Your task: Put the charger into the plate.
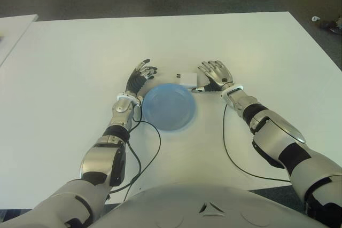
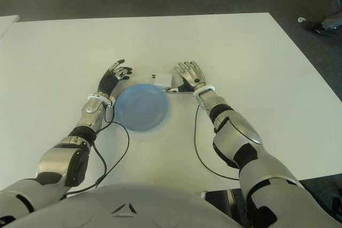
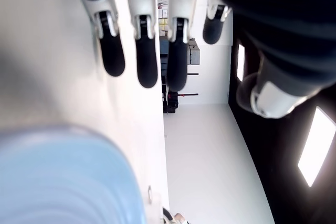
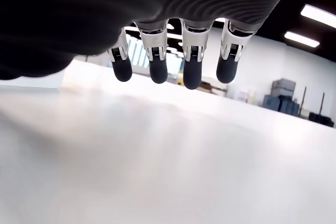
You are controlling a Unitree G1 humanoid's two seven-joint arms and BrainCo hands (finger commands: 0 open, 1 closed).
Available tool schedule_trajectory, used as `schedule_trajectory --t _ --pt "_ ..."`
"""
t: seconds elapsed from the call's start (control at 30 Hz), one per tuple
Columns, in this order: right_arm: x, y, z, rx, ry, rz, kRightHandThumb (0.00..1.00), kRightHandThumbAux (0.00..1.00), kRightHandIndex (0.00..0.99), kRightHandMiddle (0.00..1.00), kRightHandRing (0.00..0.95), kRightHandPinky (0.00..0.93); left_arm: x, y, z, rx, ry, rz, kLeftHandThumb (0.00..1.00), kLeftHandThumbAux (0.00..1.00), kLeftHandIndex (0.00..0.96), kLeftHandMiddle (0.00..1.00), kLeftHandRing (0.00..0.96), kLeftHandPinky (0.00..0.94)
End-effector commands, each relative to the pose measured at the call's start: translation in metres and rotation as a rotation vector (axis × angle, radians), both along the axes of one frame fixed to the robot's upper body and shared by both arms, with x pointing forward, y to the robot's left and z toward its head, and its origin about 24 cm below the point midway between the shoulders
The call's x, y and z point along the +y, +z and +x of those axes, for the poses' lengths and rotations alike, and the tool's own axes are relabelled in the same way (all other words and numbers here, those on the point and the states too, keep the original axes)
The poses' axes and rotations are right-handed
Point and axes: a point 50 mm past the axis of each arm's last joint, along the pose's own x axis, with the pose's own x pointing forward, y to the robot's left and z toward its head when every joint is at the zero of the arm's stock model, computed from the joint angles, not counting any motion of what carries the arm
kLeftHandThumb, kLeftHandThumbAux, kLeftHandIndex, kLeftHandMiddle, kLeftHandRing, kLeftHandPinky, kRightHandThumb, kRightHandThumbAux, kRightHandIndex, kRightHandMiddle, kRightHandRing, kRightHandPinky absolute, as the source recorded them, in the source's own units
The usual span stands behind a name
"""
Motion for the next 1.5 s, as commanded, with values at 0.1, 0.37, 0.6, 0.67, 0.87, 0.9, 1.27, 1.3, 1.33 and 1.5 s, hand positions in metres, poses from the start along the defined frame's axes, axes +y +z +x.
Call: schedule_trajectory --t 0.1,0.37,0.6,0.67,0.87,0.9,1.27,1.3,1.33,1.5 --pt "0.01 -0.01 -0.007 0.044 0.05 -0.023 0.282 0.08 0.0 0.0 0.0 0.0 -0.003 -0.023 -0.017 0.12 -0.023 -0.001 0.0 0.536 0.132 0.321 0.315 0.298" --pt "0.017 -0.006 -0.004 0.033 0.041 -0.008 0.283 0.08 0.0 0.0 0.0 0.0 -0.003 -0.023 -0.017 0.118 -0.028 0.001 0.0 0.541 0.13 0.32 0.316 0.301" --pt "0.025 -0.004 -0.002 0.032 0.029 0.029 0.295 0.08 0.0 0.0 0.0 0.0 -0.003 -0.023 -0.016 0.119 -0.028 0.004 0.0 0.544 0.123 0.314 0.312 0.3" --pt "0.027 -0.004 -0.002 0.034 0.027 0.033 0.299 0.079 0.0 0.0 0.0 0.0 -0.003 -0.022 -0.015 0.119 -0.027 0.004 0.0 0.545 0.122 0.313 0.312 0.3" --pt "0.03 -0.002 -0.001 0.038 0.022 0.042 0.309 0.08 0.0 0.0 0.0 0.0 -0.004 -0.022 -0.015 0.121 -0.025 0.005 0.0 0.545 0.118 0.313 0.313 0.305" --pt "0.031 -0.002 -0.001 0.039 0.022 0.043 0.31 0.08 0.0 0.0 0.0 0.0 -0.004 -0.022 -0.015 0.121 -0.025 0.005 0.0 0.545 0.118 0.314 0.314 0.306" --pt "0.039 0.0 0.0 0.046 0.016 0.063 0.325 0.082 0.0 0.0 0.0 0.0 -0.004 -0.022 -0.015 0.114 -0.031 0.013 0.0 0.541 0.12 0.315 0.317 0.308" --pt "0.04 -0.001 0.0 0.048 0.014 0.064 0.325 0.081 0.0 0.0 0.0 0.0 -0.004 -0.022 -0.015 0.114 -0.032 0.012 0.0 0.539 0.121 0.315 0.317 0.307" --pt "0.04 -0.001 0.0 0.049 0.012 0.065 0.326 0.081 0.0 0.0 0.0 0.0 -0.004 -0.022 -0.015 0.114 -0.032 0.012 0.0 0.538 0.123 0.316 0.317 0.307" --pt "0.04 -0.002 -0.001 0.054 -0.005 0.077 0.327 0.081 0.0 0.0 0.0 0.0 -0.004 -0.021 -0.014 0.115 -0.025 0.01 0.0 0.538 0.132 0.322 0.318 0.302"
